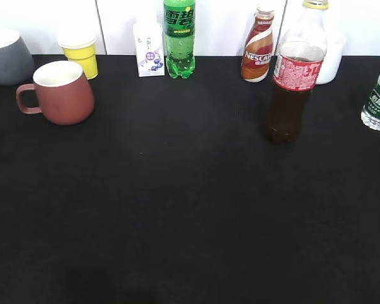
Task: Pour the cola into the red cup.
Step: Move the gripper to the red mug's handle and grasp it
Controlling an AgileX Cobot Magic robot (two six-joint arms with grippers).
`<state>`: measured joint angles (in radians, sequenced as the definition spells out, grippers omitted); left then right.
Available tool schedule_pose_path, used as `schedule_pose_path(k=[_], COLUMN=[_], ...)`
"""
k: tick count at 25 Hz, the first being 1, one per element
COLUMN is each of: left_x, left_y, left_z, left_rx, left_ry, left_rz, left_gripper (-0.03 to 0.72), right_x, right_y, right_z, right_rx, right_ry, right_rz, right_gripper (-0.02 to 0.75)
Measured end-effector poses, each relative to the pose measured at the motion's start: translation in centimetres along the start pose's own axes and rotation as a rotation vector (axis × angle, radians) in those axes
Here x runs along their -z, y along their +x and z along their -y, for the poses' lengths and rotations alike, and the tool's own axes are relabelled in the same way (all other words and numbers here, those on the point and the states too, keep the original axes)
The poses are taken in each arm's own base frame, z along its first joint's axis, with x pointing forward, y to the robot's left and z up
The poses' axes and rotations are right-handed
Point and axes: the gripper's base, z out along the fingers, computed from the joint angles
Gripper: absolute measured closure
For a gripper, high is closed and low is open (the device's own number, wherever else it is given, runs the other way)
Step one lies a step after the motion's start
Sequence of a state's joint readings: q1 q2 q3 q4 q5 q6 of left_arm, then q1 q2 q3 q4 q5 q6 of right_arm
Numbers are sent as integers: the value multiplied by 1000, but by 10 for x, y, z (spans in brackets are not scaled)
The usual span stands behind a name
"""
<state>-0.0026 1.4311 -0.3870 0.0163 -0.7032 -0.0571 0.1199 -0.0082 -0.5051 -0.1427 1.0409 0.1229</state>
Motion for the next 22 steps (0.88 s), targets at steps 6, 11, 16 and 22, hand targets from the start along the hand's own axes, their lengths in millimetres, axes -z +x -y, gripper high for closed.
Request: schedule_pose_path(k=[6,11,16,22], left_x=[-43,-67,-83,-107], left_y=[29,44,41,46], left_z=[4,4,4,6], left_rx=[-41,-42,-43,-63], left_ry=[67,76,80,110], left_rz=[42,23,60,64], left_gripper=[174,174,174,174], right_x=[0,0,0,0], right_y=[0,0,0,0], right_z=[0,0,0,0], right_rx=[0,0,0,0], right_ry=[0,0,0,0], right_rz=[0,0,0,0], right_gripper=[162,162,162,162])
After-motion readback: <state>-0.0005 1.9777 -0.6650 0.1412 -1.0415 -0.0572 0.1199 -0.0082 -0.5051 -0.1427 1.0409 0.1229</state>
